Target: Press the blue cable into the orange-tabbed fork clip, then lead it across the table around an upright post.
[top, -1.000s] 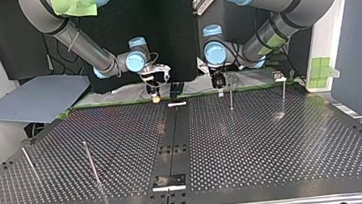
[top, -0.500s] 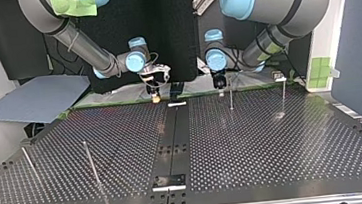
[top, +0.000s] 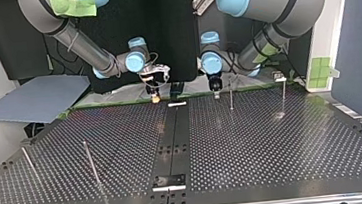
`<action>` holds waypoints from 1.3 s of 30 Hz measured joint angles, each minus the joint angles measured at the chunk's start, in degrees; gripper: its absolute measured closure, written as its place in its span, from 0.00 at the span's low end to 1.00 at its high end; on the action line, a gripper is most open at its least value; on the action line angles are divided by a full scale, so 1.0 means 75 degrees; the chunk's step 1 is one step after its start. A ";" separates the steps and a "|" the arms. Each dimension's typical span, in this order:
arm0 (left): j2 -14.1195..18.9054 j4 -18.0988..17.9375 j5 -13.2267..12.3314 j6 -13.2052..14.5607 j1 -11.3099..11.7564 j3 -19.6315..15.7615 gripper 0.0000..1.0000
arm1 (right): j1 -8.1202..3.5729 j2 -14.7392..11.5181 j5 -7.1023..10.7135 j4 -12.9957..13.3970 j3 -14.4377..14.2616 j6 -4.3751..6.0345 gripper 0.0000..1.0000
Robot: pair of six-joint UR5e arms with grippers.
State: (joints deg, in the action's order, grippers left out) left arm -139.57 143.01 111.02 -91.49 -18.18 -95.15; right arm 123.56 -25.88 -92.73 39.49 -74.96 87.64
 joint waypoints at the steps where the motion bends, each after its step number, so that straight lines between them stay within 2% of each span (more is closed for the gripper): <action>1: -0.0001 0.0003 0.0000 0.0020 -0.0037 0.0014 0.00 | -0.0001 0.0000 0.0000 0.0002 0.0000 0.0000 1.00; 10: -0.0003 0.0046 0.0164 0.0092 -0.0306 0.0228 0.00 | -0.0004 0.0001 -0.0001 0.0006 0.0000 0.0000 1.00; 16: -0.0007 0.0067 0.0500 0.0139 -0.0389 0.0362 0.00 | -0.0019 0.0002 0.0001 -0.0003 -0.0003 0.0000 1.00; 26: -0.0007 0.0099 0.1259 0.0578 -0.0501 0.0382 0.00 | -0.0027 0.0006 0.0000 -0.0013 -0.0005 0.0000 1.00; 32: -0.0008 0.0102 0.1402 0.0935 -0.0601 0.0383 0.00 | -0.0028 0.0006 0.0000 -0.0024 -0.0012 0.0000 1.00; 34: -0.0006 0.0099 0.1404 0.0981 -0.0623 0.0384 0.09 | -0.0028 0.0004 -0.0001 -0.0024 -0.0010 0.0000 1.00; 35: -0.0006 0.0097 0.1403 0.1005 -0.0638 0.0384 0.09 | -0.0028 0.0004 -0.0001 -0.0025 -0.0009 0.0000 1.00; 37: -0.0007 0.0095 0.1405 0.1047 -0.0663 0.0384 0.41 | -0.0028 0.0005 -0.0001 -0.0025 -0.0006 0.0000 1.00; 38: -0.0006 0.0094 0.1414 0.1073 -0.0680 0.0384 0.41 | -0.0027 0.0005 -0.0001 -0.0026 -0.0008 0.0000 1.00; 39: -0.0006 0.0094 0.1422 0.1088 -0.0692 0.0385 0.60 | -0.0027 0.0005 -0.0001 -0.0027 -0.0010 0.0000 1.00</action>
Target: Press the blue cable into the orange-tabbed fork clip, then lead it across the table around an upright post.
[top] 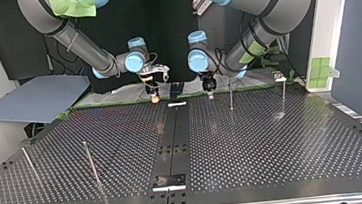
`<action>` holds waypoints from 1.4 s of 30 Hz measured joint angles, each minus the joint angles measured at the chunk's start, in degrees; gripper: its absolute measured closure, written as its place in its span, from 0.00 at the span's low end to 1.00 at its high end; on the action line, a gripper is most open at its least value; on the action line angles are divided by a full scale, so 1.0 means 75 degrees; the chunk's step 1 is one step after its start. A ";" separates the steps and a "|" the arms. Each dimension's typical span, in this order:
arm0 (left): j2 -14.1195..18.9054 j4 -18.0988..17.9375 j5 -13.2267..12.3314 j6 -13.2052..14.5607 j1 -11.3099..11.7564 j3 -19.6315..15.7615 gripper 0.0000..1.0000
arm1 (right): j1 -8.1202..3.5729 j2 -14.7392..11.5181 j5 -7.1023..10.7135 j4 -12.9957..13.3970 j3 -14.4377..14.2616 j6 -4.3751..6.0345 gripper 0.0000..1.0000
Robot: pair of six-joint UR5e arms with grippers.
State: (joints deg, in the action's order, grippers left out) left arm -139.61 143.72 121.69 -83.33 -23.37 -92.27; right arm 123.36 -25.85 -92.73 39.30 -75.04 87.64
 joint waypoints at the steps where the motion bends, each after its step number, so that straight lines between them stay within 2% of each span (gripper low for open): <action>1: 0.0000 0.0000 0.0006 0.0011 -0.0011 0.0000 0.73 | 0.0000 0.0000 0.0000 -0.0003 -0.0001 0.0000 1.00; 2: 0.0000 -0.0003 0.0012 0.0022 -0.0024 0.0000 0.73 | 0.0002 -0.0001 0.0000 -0.0004 0.0002 0.0000 1.00; 3: 0.0001 -0.0005 0.0015 0.0030 -0.0032 0.0000 0.92 | 0.0003 -0.0002 0.0000 -0.0006 0.0001 0.0000 1.00; 4: 0.0001 -0.0009 0.0017 0.0043 -0.0042 0.0000 1.00 | 0.0002 -0.0001 0.0000 -0.0008 -0.0001 0.0000 1.00; 20: 0.0002 0.0046 0.0018 0.0156 -0.0100 0.0000 1.00 | 0.0000 -0.0003 -0.0012 -0.0108 0.0008 -0.0010 1.00; 24: 0.0045 0.0177 0.0077 0.0163 -0.0145 0.0009 1.00 | -0.0011 -0.0055 -0.0130 -0.0203 0.0010 -0.0098 1.00; 27: 0.0158 0.0306 0.0196 0.0122 -0.0203 0.0010 1.00 | -0.0020 -0.0200 -0.0293 -0.0357 0.0000 -0.0258 1.00; 30: 0.0317 0.0403 0.0272 0.0047 -0.0291 0.0010 1.00 | -0.0019 -0.0390 -0.0390 -0.0547 -0.0013 -0.0356 1.00; 37: 0.0763 0.0683 0.0307 -0.0288 -0.0689 0.0012 1.00 | 0.0045 -0.0819 -0.0453 -0.0977 -0.0027 -0.0395 1.00; 42: 0.1138 0.0861 0.0293 -0.0496 -0.1025 0.0012 1.00 | 0.0154 -0.1204 -0.0512 -0.1362 -0.0031 -0.0381 1.00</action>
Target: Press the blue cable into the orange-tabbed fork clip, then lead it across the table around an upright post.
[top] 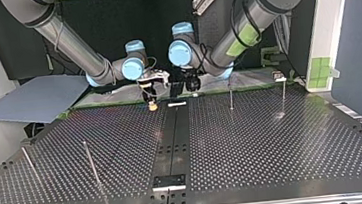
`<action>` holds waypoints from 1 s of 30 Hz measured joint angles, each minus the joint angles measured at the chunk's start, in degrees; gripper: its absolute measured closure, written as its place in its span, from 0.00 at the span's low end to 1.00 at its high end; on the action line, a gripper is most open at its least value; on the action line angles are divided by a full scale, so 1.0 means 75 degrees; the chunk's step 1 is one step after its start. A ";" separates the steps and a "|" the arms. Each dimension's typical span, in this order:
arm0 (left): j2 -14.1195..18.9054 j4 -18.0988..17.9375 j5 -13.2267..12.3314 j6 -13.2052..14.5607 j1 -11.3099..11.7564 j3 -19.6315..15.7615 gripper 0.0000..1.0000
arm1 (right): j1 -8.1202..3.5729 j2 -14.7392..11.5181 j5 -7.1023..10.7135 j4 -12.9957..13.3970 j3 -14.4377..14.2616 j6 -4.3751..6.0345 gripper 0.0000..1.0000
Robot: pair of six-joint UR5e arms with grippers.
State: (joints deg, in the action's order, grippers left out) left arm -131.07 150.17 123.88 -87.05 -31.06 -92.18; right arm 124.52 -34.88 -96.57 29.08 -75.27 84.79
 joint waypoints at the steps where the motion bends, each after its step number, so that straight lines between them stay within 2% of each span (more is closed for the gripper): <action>1: 0.0074 0.0056 0.0001 -0.0013 -0.0035 0.0000 1.00 | 0.0020 -0.0070 -0.0018 -0.0068 0.0000 0.0001 1.00; 6: 0.0457 0.0336 -0.0011 -0.0050 -0.0105 0.0000 1.00 | 0.0116 -0.0477 -0.0081 -0.0478 -0.0001 0.0010 1.00; 14: 0.1086 0.0439 -0.0120 -0.0068 -0.0113 0.0000 1.00 | 0.0266 -0.1140 -0.0086 -0.1045 -0.0002 0.0026 1.00; 21: 0.1672 0.0506 -0.0166 -0.0139 -0.0070 0.0007 1.00 | 0.0334 -0.1665 -0.0083 -0.1150 -0.0002 0.0069 1.00; 30: 0.2344 0.0543 -0.0334 -0.0296 0.0028 0.0026 1.00 | 0.0312 -0.2341 -0.0086 -0.1156 0.0008 0.0082 1.00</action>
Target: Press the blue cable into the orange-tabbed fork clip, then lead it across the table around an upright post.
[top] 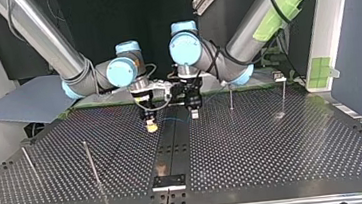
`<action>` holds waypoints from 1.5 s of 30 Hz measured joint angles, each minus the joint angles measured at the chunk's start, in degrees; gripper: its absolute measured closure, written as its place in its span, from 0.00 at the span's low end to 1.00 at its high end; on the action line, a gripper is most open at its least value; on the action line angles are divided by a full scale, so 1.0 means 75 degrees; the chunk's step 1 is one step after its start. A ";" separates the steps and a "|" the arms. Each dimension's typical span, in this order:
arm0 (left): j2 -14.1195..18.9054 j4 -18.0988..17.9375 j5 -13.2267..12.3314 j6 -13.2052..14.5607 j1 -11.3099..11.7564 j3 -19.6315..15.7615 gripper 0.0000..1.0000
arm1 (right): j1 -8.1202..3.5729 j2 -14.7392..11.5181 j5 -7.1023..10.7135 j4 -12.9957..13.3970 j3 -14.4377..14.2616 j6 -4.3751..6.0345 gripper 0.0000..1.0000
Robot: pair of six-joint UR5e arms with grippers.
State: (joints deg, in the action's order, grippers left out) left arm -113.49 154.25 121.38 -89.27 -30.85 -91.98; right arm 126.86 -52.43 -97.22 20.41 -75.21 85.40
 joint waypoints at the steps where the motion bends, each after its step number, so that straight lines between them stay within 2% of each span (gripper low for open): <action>1: 0.0045 0.0000 -0.0016 -0.0004 0.0012 0.0005 1.00 | -0.0009 -0.0064 0.0000 0.0003 0.0005 0.0001 1.00; 16: 0.0152 0.0232 -0.0282 -0.0015 0.0133 0.0328 1.00 | -0.0068 -0.1125 0.0020 -0.0010 0.0179 0.0012 1.00; 21: 0.0152 0.0402 -0.0369 -0.0053 0.0160 0.0546 1.00 | -0.0104 -0.1505 0.0024 -0.0056 0.0226 0.0032 1.00; 29: 0.0152 0.0748 -0.0511 -0.0312 0.0171 0.1102 1.00 | -0.0232 -0.2033 0.0024 -0.0131 0.0236 0.0067 1.00; 40: 0.0143 0.1170 -0.0722 -0.0462 0.0182 0.1885 1.00 | -0.0443 -0.2156 0.0024 -0.0288 0.0236 0.0076 1.00; 45: 0.0133 0.1370 -0.0808 -0.0477 0.0197 0.2149 1.00 | -0.0586 -0.2190 0.0024 -0.0339 0.0236 0.0078 1.00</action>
State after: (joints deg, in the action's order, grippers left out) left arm -112.50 164.52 115.32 -92.84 -29.37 -75.86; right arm 122.46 -68.85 -97.04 17.87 -73.44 85.99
